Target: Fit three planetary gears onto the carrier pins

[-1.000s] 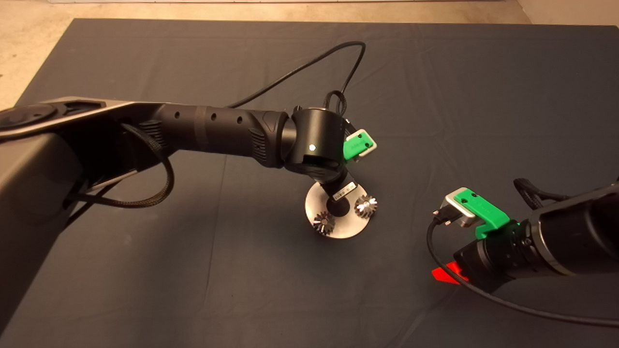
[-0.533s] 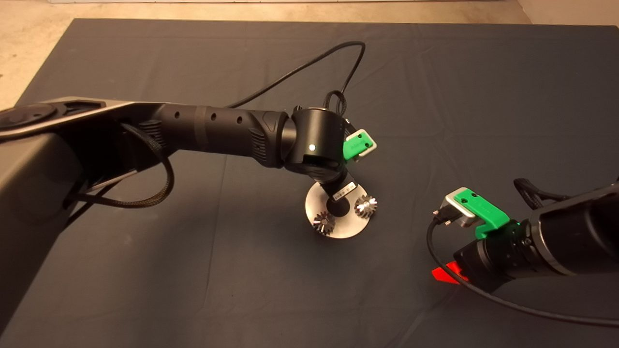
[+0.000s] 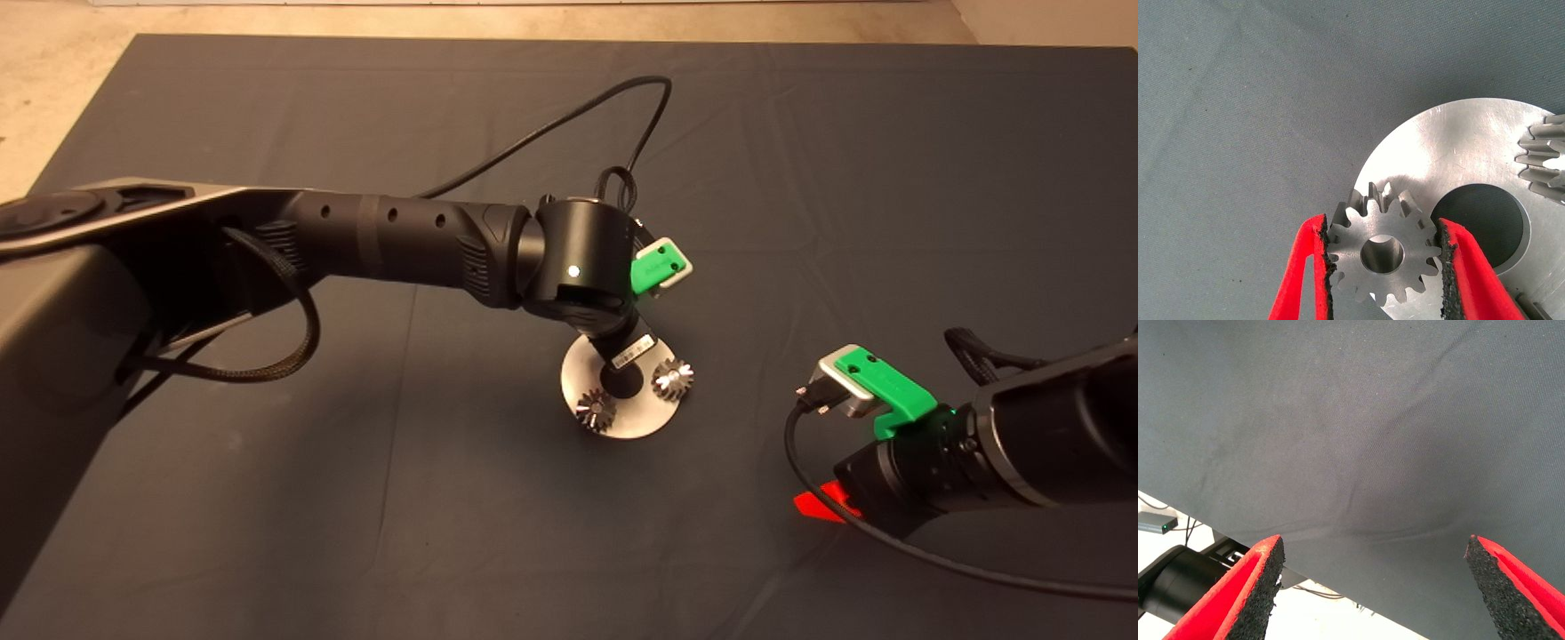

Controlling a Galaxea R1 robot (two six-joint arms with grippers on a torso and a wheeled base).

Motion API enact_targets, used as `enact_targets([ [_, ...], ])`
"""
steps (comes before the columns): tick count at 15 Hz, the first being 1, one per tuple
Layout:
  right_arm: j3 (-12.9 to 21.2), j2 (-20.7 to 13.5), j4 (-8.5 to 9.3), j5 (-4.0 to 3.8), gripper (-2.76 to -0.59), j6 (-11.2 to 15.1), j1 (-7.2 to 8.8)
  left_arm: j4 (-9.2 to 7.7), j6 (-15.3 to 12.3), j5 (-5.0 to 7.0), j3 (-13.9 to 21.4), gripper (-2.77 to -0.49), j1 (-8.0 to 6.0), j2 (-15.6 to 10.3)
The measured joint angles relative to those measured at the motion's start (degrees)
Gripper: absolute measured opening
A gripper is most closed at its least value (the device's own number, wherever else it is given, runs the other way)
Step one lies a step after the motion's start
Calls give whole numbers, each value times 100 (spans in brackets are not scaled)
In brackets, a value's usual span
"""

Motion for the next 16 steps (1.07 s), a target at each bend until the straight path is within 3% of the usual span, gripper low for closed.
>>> enact_targets([
  [5,0,-1,2,0,-134,0,0,0,0,-24,-13,-258,-1,0],
  [9,0,-5,2,-5,-134,0,1,0,-4,-121,-148,-259,40,15],
  [16,0,-15,5,0,-134,1,2,-2,-2,-145,-162,-259,38,13],
])
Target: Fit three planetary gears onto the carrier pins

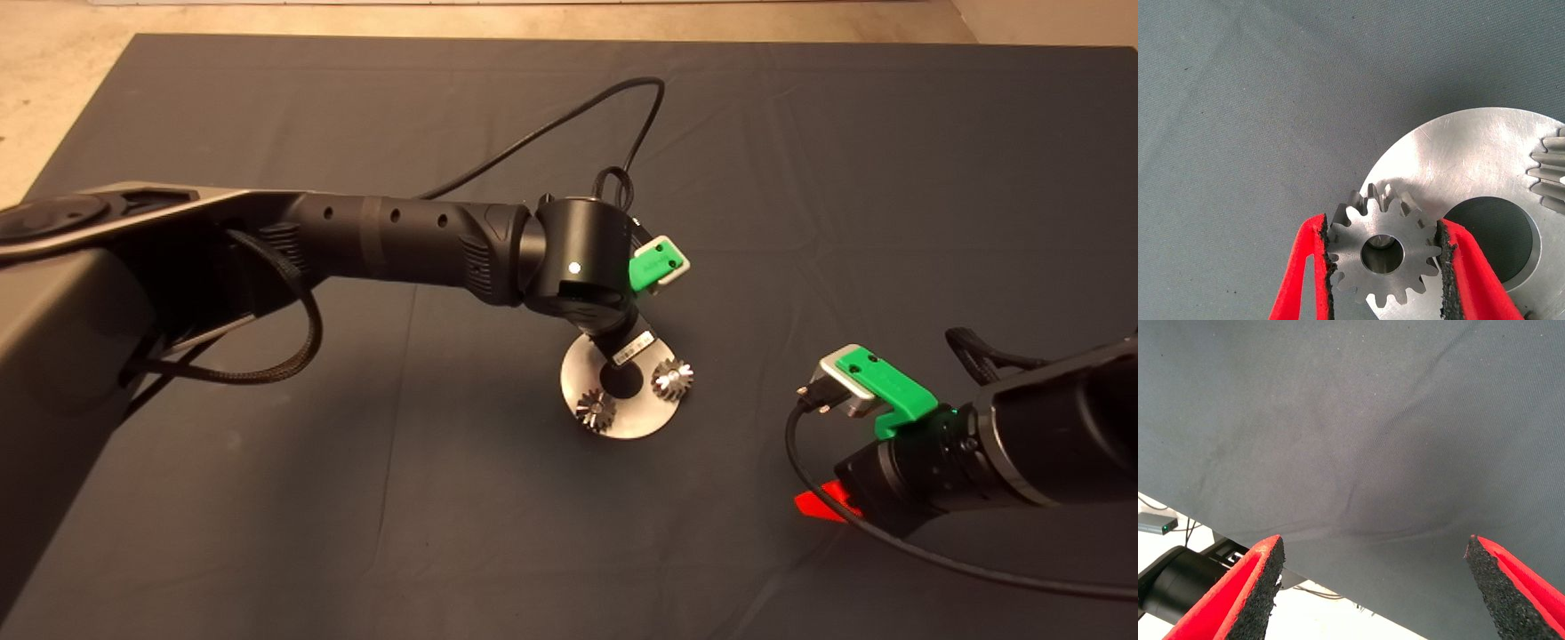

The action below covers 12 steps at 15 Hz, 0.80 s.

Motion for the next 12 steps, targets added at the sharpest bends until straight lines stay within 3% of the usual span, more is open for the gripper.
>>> enact_targets([
  [6,0,0,0,0,-134,-1,0,-2,0,-20,0,-256,0,-14],
  [12,0,0,2,0,-134,-1,0,-5,0,-20,0,-227,0,-13],
])
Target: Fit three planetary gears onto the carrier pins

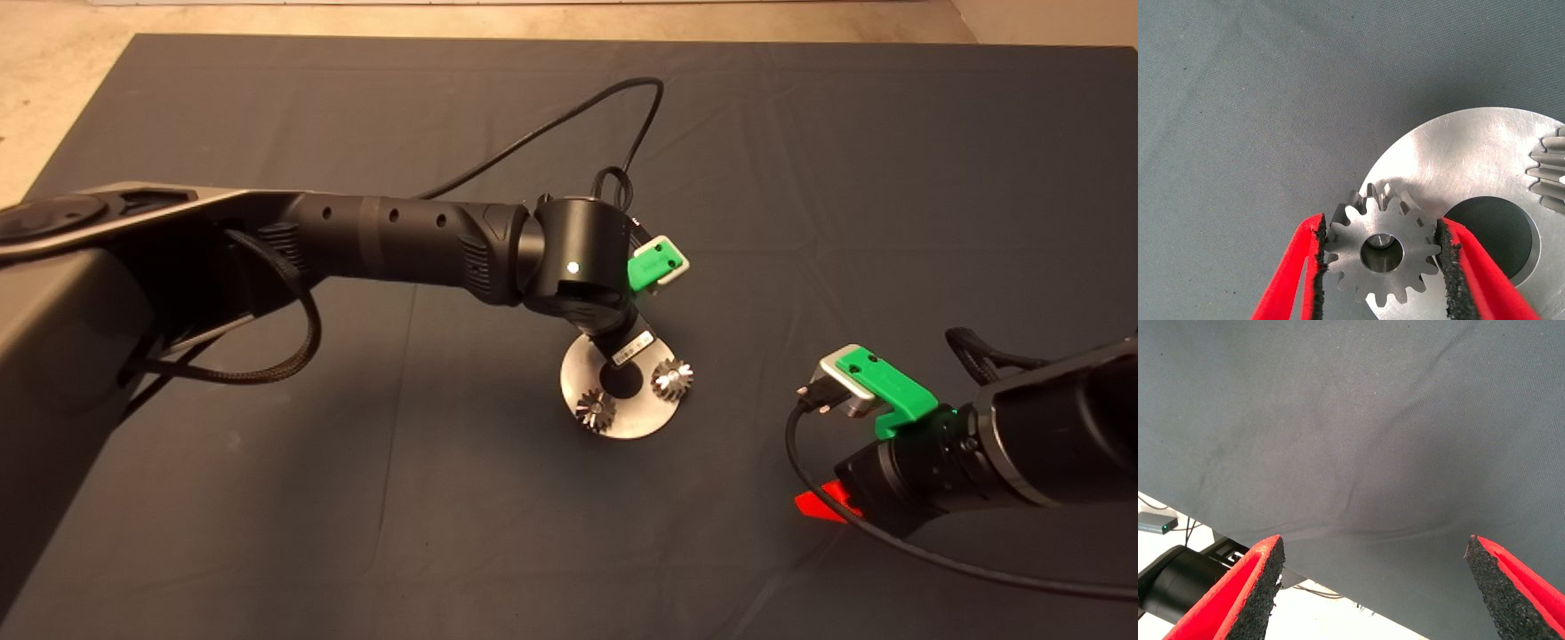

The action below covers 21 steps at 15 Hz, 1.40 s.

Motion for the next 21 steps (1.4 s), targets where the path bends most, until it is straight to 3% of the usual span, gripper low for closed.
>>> enact_targets([
  [8,0,0,0,0,-134,0,0,-64,2,19,0,-195,-2,-5],
  [9,0,0,-2,0,-134,0,0,-183,2,18,0,-186,-5,-16],
  [11,0,0,-1,0,-134,2,0,-577,5,16,6,-178,-43,-75],
  [12,0,0,-1,0,-134,0,-2,-749,5,20,35,-167,-134,-135],
  [15,0,0,0,-2,-134,1,0,-1004,2,52,394,-165,-468,-469],
  [18,0,15,-2,0,-134,2,39,-1331,-6,369,711,-165,-628,-787],
  [21,0,74,-2,-4,-134,5,130,-1536,-432,427,1118,-165,-843,-1075],
])
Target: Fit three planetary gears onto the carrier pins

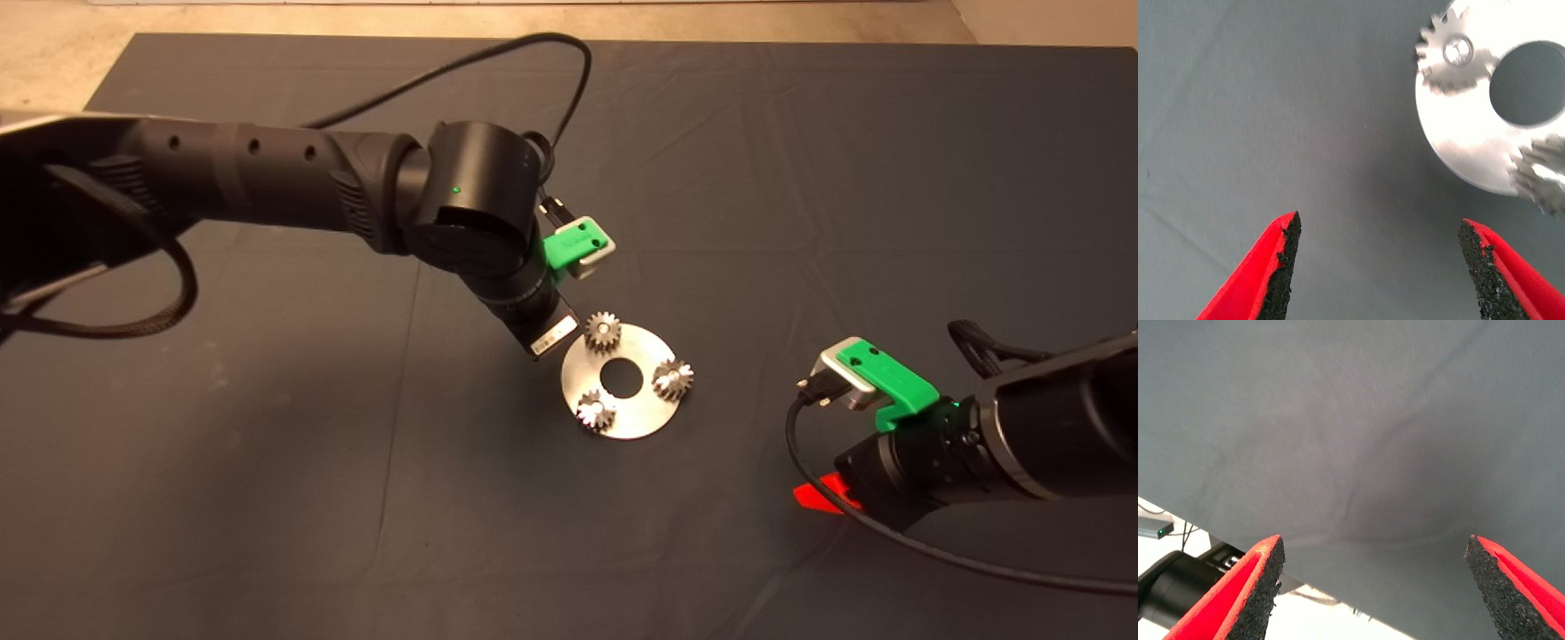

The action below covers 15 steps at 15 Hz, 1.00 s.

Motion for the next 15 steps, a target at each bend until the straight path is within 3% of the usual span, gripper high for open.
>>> enact_targets([
  [1,0,85,0,-1,-134,0,11,-91,-187,0,287,-165,-8,-106],
  [3,-2,321,1,-5,-134,35,47,-433,-509,-6,938,-165,-8,-338],
  [4,-2,636,2,-25,-134,92,197,-597,-624,-6,1130,-165,-8,-428],
  [5,-2,878,4,5,-134,130,291,-806,-771,-6,1211,-165,-22,-471],
  [6,-2,992,11,62,-134,165,327,-988,-920,-5,1296,-165,-31,-523],
  [7,-2,1007,39,65,-134,194,352,-1143,-1089,13,1424,-165,-37,-601],
  [8,-2,998,114,12,-134,244,388,-1232,-1225,35,1581,-165,-38,-628],
  [10,0,904,204,17,-134,400,425,-1384,-1510,-38,1846,-165,-41,-574],
  [11,0,839,237,9,-134,463,438,-1423,-1660,-17,1915,-165,-41,-589],
  [15,0,748,223,6,-134,561,435,-1452,-2580,0,2232,-165,-38,-597],
])
